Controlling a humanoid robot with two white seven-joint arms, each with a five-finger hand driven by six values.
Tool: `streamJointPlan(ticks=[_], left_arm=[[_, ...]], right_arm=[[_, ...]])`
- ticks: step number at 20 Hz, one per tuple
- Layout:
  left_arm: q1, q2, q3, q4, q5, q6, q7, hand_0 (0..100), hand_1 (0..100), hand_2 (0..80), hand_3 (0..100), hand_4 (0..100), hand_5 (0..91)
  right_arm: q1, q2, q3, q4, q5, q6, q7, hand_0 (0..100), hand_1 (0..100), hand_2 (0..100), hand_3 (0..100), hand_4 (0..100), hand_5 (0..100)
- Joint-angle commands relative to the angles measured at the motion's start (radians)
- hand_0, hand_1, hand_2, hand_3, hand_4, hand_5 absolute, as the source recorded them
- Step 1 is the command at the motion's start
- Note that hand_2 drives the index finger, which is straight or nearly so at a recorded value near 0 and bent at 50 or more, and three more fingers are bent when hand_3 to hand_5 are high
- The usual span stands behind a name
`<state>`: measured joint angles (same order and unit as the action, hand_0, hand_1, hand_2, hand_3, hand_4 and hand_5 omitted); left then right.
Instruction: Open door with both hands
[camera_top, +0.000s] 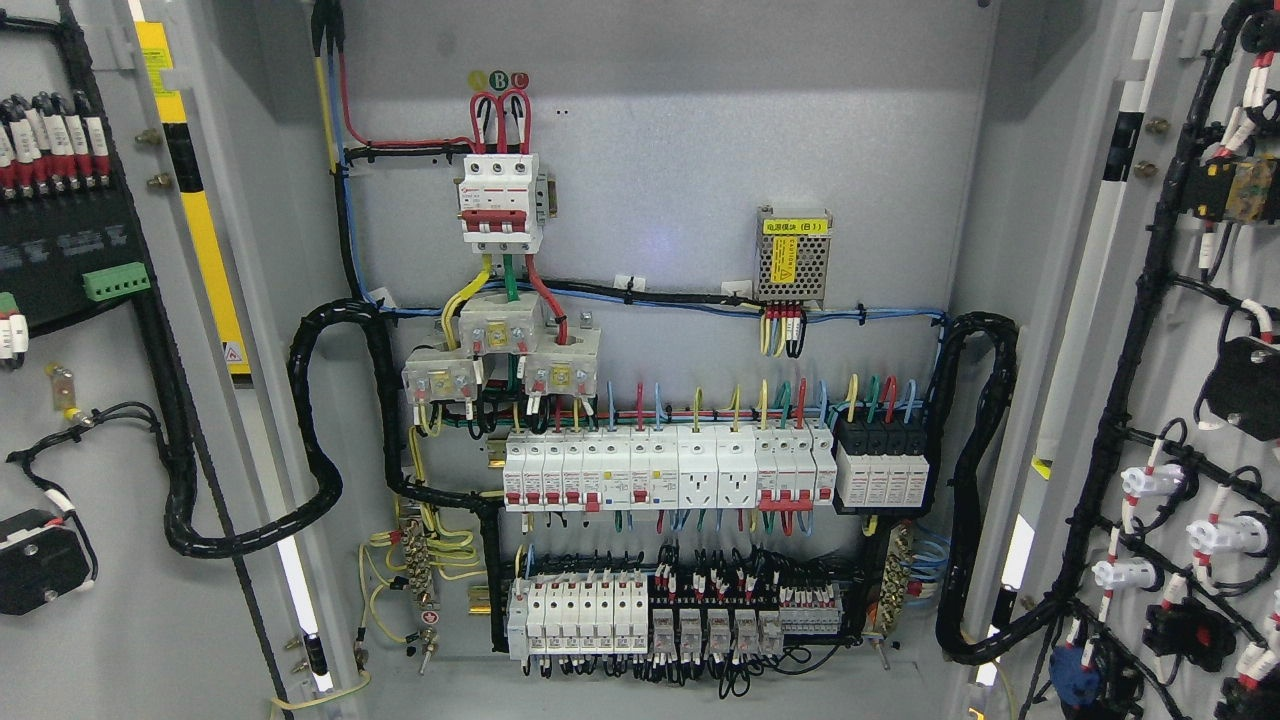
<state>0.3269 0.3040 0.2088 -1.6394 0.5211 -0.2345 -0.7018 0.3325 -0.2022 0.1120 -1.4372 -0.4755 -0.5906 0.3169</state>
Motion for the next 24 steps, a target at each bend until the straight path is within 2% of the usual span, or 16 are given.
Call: streamJointPlan(ticks=[1,4,5,9,11,14,16,19,21,24], left_arm=[[0.028,-0.2,-0.356,0.401,-0.173,-0.035,0.057,12,56,0.0,0,0,0.0],[0.006,-0.224,-0.385,0.645,-0.197,-0.055,0.215,12,56,0.0,0,0,0.0],[0.004,-0.226,-0.403,0.712,-0.199,-0.063,0.244,12,56,0.0,0,0,0.0],[-0.023,-0.272,-0.433,1.042,-0.201,-0.063,0.289,12,56,0.0,0,0,0.0],[-0.063,-0.296,-0.434,1.266,-0.199,-0.065,0.303,12,56,0.0,0,0,0.0],[-0.098,-0.318,-0.421,1.403,-0.19,-0.063,0.324,12,56,0.0,0,0,0.0],[-0.109,-0.316,-0.416,1.414,-0.181,-0.051,0.428,12,56,0.0,0,0,0.0],[-0.118,-0.309,-0.39,1.422,-0.182,0.021,0.589,12,56,0.0,0,0,0.0],[-0.118,-0.306,-0.388,1.422,-0.182,0.053,0.617,12,56,0.0,0,0,0.0],[-0.121,-0.303,-0.379,1.428,-0.182,0.055,0.614,12,56,0.0,0,0,0.0]], right_arm=[[-0.091,0.061,0.035,0.594,0.018,0.0,-0.001,0,50,4,0,0,0],[-0.165,0.075,0.038,0.814,0.02,0.003,-0.001,0,50,4,0,0,0],[-0.181,0.082,0.037,0.871,0.02,0.005,-0.001,0,50,4,0,0,0],[-0.237,0.098,0.044,1.093,0.02,0.038,-0.002,0,50,4,0,0,0],[-0.256,0.104,0.046,1.155,0.023,0.127,-0.002,0,50,4,0,0,0],[-0.257,0.104,0.043,1.167,0.078,0.321,-0.012,0,50,4,0,0,0],[-0.256,0.104,0.043,1.184,0.144,0.408,-0.021,0,50,4,0,0,0],[-0.257,0.104,0.041,1.219,0.234,0.463,-0.087,0,50,4,0,0,0],[-0.257,0.098,0.043,1.222,0.285,0.501,-0.127,0,50,4,0,0,0],[-0.257,0.096,0.041,1.225,0.33,0.606,-0.134,0,50,4,0,0,0]])
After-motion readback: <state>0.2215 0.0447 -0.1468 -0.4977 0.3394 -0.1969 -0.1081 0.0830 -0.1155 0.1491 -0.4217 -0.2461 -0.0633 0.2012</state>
